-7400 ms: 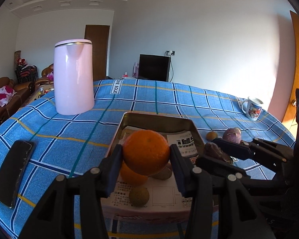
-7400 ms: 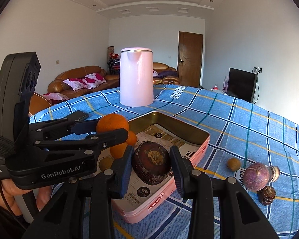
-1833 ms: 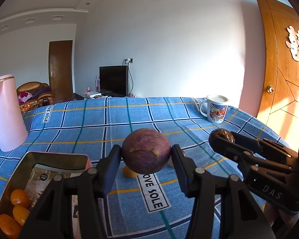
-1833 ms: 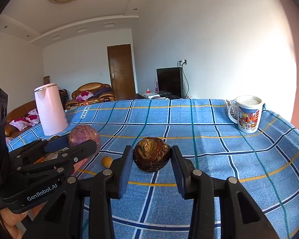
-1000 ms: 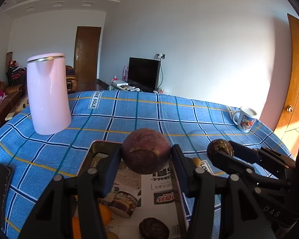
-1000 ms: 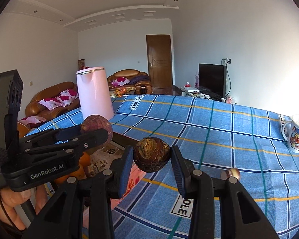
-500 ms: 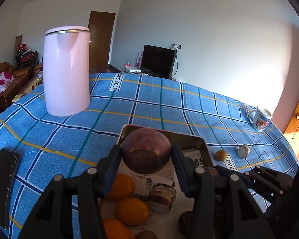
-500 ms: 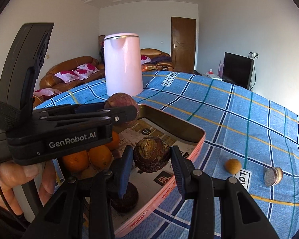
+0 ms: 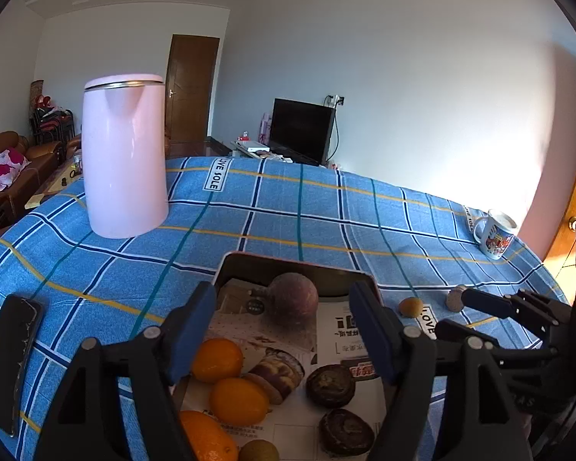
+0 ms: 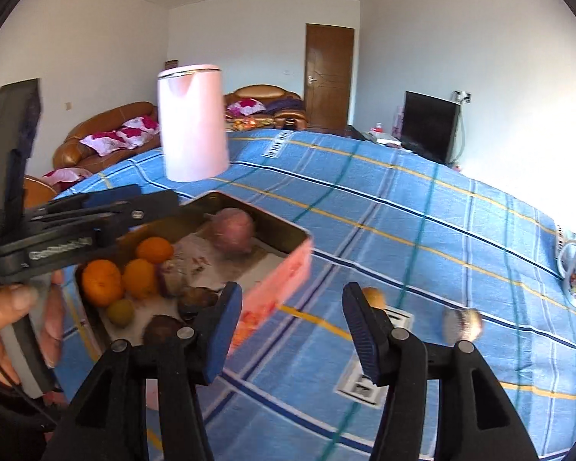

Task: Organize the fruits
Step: 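Open the left gripper over the tin while the right releases the brown fruit inside, then grasp the small yellow fruit with the right gripper while the left grasps the cylindrical cake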

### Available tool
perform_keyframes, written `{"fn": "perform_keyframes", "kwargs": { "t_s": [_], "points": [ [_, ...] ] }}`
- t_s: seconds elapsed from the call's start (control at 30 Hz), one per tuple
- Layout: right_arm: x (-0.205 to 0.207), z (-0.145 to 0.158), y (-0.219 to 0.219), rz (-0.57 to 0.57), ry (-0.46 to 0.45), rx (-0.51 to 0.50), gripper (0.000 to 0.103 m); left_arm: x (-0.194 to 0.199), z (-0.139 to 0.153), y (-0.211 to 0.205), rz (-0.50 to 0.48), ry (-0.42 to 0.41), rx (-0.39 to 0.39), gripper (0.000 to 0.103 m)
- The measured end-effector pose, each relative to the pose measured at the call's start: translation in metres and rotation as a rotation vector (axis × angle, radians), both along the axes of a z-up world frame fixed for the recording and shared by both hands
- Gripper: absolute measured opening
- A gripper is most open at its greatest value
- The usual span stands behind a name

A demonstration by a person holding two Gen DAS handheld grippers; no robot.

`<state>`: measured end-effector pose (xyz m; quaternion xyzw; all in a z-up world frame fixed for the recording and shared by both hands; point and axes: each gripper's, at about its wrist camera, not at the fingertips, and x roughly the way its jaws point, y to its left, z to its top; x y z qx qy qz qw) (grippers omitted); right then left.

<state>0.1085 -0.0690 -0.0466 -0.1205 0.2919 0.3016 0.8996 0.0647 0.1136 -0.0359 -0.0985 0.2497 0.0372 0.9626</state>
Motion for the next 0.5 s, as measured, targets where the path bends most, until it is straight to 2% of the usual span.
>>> {"fn": "perform_keyframes", "kwargs": {
  "t_s": [0.13, 0.37, 0.43, 0.5],
  "points": [
    [0.035, -0.007, -0.016, -0.108, 0.046, -0.072, 0.056, 0.002, 0.005, -0.013, -0.035, -0.007, 0.015, 0.079],
    [0.073, -0.035, -0.001, -0.115, 0.160, -0.095, 0.056, 0.005, 0.010, -0.024, -0.062, -0.006, 0.030, 0.080],
    [0.080, -0.041, 0.006, -0.122, 0.178, -0.123, 0.048, 0.005, 0.012, -0.028, -0.065, -0.013, 0.041, 0.085],
    [0.088, -0.049, 0.007, -0.122, 0.220, -0.121, 0.033, 0.006, 0.015, -0.033, -0.071, -0.017, 0.051, 0.086]
  ]
}}
